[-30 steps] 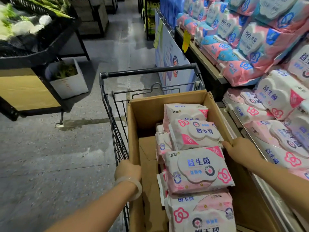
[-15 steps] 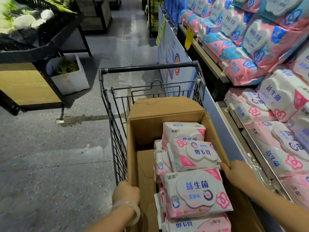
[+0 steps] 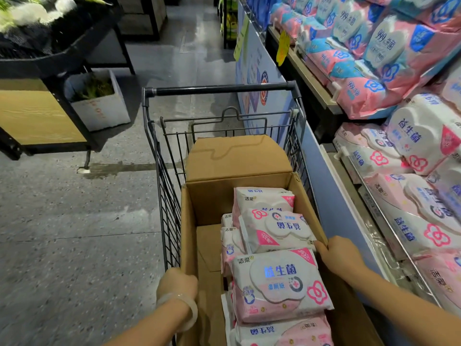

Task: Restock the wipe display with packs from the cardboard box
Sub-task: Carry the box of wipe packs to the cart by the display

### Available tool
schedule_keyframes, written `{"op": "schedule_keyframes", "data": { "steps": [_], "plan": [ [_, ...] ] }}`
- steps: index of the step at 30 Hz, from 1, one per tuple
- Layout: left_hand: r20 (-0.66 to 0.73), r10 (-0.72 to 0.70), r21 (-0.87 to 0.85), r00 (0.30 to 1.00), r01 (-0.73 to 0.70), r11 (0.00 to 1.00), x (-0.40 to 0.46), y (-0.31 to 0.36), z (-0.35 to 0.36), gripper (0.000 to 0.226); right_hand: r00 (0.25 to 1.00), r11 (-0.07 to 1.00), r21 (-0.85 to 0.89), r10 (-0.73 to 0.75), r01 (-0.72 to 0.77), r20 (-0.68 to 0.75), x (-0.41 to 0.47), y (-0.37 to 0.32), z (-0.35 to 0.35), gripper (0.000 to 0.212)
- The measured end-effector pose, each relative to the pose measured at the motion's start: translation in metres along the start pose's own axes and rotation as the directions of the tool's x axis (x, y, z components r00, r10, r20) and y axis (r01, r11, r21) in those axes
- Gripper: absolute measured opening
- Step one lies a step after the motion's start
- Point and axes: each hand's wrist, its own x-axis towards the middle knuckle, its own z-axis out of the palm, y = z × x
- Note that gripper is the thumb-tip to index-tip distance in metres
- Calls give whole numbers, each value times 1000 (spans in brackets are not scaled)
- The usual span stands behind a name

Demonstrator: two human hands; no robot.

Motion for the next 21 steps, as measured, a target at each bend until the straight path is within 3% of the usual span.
{"op": "schedule_keyframes", "data": {
  "steps": [21],
  "plan": [
    [-97, -17, 36, 995, 21, 999, 93, 16, 44, 13, 995, 990, 106, 86, -92, 60, 81, -27, 57, 46]
  ]
}}
